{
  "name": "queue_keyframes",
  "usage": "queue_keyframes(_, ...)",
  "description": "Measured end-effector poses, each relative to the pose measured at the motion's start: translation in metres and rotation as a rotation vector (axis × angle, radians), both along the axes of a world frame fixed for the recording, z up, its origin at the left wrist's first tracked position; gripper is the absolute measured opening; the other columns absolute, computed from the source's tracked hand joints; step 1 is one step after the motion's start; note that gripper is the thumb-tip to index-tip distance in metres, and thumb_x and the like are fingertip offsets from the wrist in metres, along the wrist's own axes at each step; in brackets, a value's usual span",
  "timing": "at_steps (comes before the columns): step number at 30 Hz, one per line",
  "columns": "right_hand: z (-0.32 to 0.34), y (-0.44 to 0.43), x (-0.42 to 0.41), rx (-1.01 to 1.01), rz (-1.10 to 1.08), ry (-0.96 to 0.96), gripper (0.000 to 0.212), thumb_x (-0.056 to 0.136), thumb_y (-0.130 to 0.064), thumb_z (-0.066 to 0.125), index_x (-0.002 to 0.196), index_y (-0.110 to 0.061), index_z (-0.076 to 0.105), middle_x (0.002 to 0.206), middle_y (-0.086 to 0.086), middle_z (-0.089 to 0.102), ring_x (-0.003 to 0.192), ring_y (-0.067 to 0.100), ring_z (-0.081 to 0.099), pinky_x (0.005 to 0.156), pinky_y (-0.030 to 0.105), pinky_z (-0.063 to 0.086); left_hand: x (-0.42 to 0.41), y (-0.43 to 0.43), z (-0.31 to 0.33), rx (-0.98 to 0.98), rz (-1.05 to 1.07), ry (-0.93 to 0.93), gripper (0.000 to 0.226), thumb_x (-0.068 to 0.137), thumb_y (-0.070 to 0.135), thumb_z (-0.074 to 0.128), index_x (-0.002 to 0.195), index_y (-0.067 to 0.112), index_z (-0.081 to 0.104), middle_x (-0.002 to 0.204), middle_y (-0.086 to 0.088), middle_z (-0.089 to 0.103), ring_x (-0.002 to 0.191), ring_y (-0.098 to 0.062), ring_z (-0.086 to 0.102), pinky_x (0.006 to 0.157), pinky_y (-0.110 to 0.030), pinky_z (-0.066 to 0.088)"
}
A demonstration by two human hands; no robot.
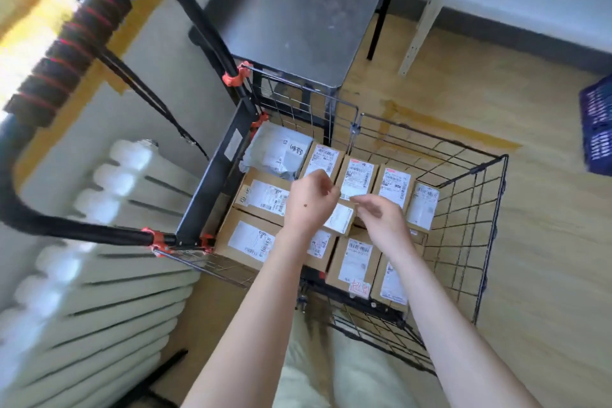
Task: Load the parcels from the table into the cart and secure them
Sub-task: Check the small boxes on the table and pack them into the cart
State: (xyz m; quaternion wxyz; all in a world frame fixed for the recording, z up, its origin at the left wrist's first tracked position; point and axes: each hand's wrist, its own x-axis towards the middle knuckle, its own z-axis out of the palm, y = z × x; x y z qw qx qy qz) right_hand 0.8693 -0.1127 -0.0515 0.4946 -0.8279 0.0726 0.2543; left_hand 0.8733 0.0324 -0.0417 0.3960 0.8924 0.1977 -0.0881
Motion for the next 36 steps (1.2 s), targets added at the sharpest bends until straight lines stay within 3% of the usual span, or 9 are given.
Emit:
queue_keyframes(3, 0.045, 0.001, -0.008, 0.008, 0.080, -0.088, 0.025, 0.096, -0.012, 0.053, 0.102, -0.032, 0.067, 0.100, -0.022, 0.063, 0.094, -0.008, 0.055, 0.077, 0.011, 0.041, -0.013, -0.003, 0.048, -0.023, 0.026, -0.053, 0.010, 0.086, 0.019, 0.058, 0.076, 0.017, 0.057, 0.065, 0.008, 0.057, 0.064, -0.010, 0.055, 0.054, -0.024, 0.043)
queue_keyframes(10, 0.129, -0.004, -0.005, -0.084, 0.406, -0.302, 0.022, 0.098, -0.018, 0.051, 0.106, -0.029, 0.068, 0.103, -0.012, 0.066, 0.088, -0.006, 0.057, 0.065, 0.004, 0.038, -0.039, -0.004, 0.142, -0.009, 0.189, -0.302, 0.017, 0.086, 0.018, 0.061, 0.070, 0.017, 0.055, 0.062, 0.010, 0.050, 0.059, -0.002, 0.044, 0.052, -0.013, 0.035)
queue_keyframes(14, 0.170, -0.006, 0.002, -0.100, 0.530, -0.379, 0.022, 0.098, -0.021, 0.050, 0.109, -0.030, 0.068, 0.101, -0.015, 0.062, 0.085, -0.010, 0.054, 0.061, 0.002, 0.041, -0.051, -0.001, 0.177, -0.022, 0.266, -0.418, 0.019, 0.085, 0.017, 0.063, 0.068, 0.016, 0.055, 0.058, 0.011, 0.045, 0.055, -0.003, 0.039, 0.054, -0.017, 0.035)
queue_keyframes(21, 0.215, 0.003, 0.002, -0.128, 0.633, -0.567, 0.024, 0.098, -0.020, 0.050, 0.110, -0.030, 0.067, 0.101, -0.014, 0.060, 0.087, -0.007, 0.057, 0.066, 0.006, 0.042, -0.070, 0.010, 0.217, 0.085, 0.240, -0.510, 0.021, 0.085, 0.017, 0.065, 0.067, 0.019, 0.054, 0.058, 0.012, 0.048, 0.056, -0.002, 0.043, 0.053, -0.010, 0.034)
queue_keyframes(26, 0.241, 0.008, -0.005, -0.148, 0.638, -0.654, 0.023, 0.098, -0.023, 0.050, 0.110, -0.031, 0.067, 0.101, -0.013, 0.061, 0.086, -0.009, 0.056, 0.062, 0.004, 0.043, -0.085, 0.016, 0.233, 0.167, 0.245, -0.553, 0.016, 0.083, 0.017, 0.066, 0.070, 0.012, 0.059, 0.060, 0.008, 0.053, 0.057, -0.004, 0.045, 0.055, -0.017, 0.037)
queue_keyframes(36, 0.272, 0.026, -0.057, -0.158, 0.699, -0.718, 0.024, 0.098, -0.029, 0.051, 0.118, -0.033, 0.063, 0.104, -0.013, 0.061, 0.089, -0.005, 0.057, 0.061, 0.004, 0.038, -0.149, 0.032, 0.259, 0.210, 0.284, -0.613, 0.014, 0.085, 0.019, 0.066, 0.073, 0.014, 0.061, 0.059, 0.009, 0.054, 0.057, -0.001, 0.048, 0.054, -0.013, 0.037)
